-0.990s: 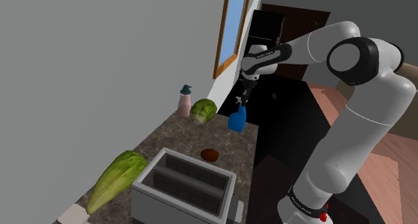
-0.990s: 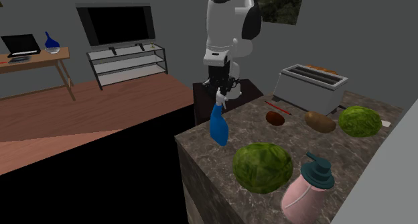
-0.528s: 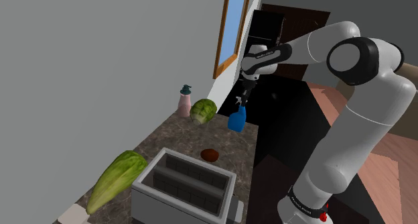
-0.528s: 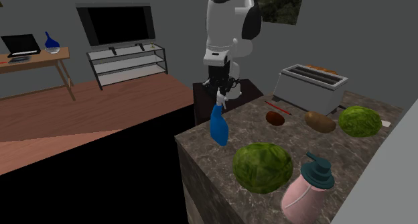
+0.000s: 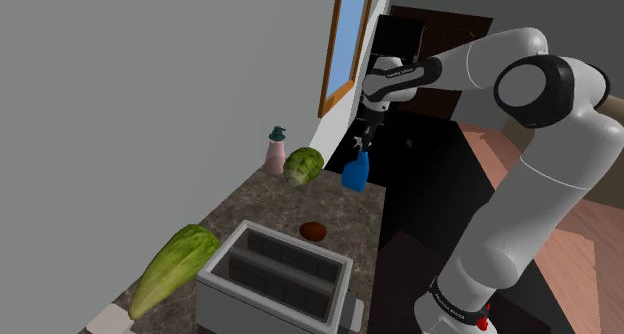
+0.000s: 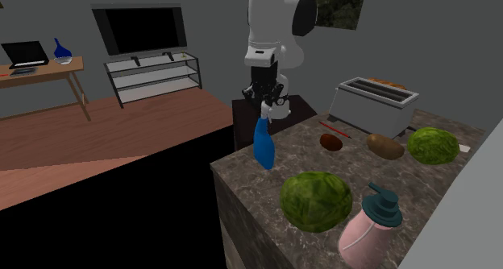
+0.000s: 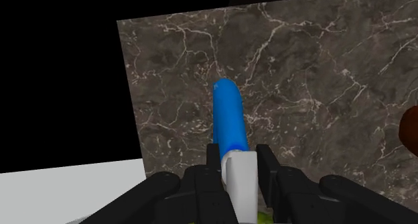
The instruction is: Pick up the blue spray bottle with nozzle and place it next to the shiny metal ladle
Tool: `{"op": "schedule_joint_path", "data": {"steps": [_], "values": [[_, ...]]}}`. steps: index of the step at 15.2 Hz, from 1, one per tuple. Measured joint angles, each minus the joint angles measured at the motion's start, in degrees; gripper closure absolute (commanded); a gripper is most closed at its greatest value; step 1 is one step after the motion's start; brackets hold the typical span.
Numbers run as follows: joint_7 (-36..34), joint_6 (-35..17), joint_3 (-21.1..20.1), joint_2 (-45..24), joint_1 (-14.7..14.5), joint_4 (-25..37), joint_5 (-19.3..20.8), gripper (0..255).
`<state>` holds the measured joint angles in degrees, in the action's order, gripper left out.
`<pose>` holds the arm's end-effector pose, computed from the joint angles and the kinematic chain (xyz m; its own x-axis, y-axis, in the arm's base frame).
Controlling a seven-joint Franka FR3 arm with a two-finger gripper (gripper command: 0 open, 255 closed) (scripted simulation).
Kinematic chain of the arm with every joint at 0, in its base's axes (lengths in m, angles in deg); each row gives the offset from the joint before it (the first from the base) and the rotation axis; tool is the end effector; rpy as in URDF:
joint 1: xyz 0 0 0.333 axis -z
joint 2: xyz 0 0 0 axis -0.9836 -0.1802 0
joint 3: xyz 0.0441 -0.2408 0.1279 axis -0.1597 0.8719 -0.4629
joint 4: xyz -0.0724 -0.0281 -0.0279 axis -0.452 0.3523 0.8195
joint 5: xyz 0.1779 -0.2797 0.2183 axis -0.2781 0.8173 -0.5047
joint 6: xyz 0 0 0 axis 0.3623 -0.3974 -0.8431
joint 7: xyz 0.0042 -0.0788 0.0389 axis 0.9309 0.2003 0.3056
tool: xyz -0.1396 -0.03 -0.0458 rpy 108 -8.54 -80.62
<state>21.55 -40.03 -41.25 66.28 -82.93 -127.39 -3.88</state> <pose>0.4930 -0.2139 0.3663 0.9501 0.3120 -0.0077 0.3120 -0.9501 -0.0039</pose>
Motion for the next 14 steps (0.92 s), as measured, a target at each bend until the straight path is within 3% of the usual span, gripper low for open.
{"op": "schedule_joint_path", "data": {"steps": [14], "values": [[-0.66,10.57,-0.49,2.34,-0.19,8.44,0.89,255]]}}
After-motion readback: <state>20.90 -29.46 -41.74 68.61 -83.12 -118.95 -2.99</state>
